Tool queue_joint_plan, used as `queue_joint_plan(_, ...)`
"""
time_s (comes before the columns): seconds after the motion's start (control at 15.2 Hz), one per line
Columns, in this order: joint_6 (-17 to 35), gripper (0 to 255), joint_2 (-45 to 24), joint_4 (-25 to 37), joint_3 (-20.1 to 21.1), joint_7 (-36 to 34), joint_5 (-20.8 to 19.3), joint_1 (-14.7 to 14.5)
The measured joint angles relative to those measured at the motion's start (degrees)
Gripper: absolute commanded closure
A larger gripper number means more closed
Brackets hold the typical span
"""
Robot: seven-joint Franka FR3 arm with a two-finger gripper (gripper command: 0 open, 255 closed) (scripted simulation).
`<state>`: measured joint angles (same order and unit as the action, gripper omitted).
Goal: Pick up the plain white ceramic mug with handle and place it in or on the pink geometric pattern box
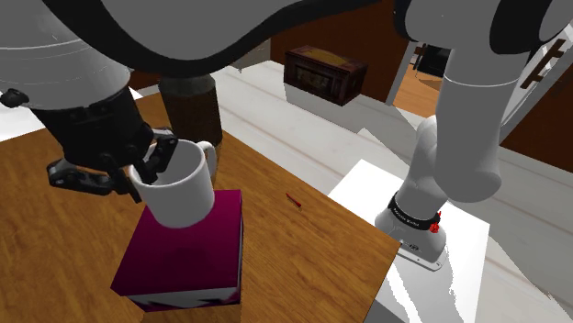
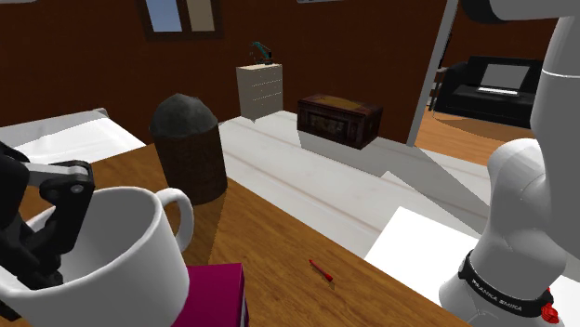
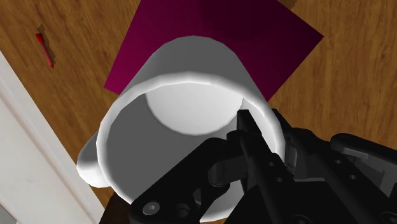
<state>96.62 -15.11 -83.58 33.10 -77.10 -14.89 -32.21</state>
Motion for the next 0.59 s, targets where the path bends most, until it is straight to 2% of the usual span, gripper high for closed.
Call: queue_joint_plan(0.59, 7.32, 255, 0.09, -7.49, -0.29, -0.97, -0.24, 0.72)
